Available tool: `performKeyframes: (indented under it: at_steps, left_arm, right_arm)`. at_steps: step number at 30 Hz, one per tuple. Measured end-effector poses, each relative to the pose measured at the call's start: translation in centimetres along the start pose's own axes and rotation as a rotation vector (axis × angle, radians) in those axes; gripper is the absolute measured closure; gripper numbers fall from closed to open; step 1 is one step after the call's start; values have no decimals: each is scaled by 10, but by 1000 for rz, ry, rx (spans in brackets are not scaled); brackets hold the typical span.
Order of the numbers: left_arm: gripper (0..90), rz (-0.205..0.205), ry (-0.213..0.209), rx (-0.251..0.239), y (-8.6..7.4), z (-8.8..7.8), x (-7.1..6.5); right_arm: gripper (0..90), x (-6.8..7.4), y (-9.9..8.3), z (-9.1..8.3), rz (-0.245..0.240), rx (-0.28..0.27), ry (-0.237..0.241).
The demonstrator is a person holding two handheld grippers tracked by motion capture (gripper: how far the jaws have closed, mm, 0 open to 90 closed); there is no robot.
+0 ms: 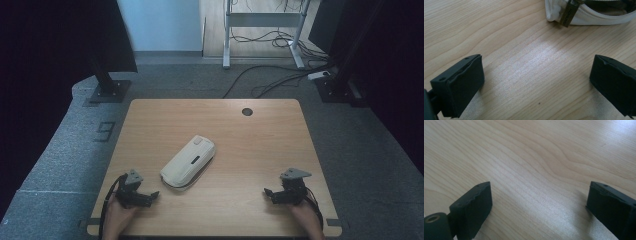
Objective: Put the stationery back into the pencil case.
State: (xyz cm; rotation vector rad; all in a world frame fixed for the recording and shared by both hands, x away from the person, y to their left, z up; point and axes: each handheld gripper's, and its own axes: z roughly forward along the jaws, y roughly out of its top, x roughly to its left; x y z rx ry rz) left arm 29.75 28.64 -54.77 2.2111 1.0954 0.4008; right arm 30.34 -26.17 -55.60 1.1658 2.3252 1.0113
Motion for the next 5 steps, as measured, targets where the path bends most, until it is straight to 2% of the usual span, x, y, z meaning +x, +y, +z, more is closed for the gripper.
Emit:
performKeyframes:
  at_steps: [5]
  left_arm:
    - [0, -2, 2, 0, 0, 0, 0]
  right_arm:
    - [61, 1, -1, 0, 4, -1, 1]
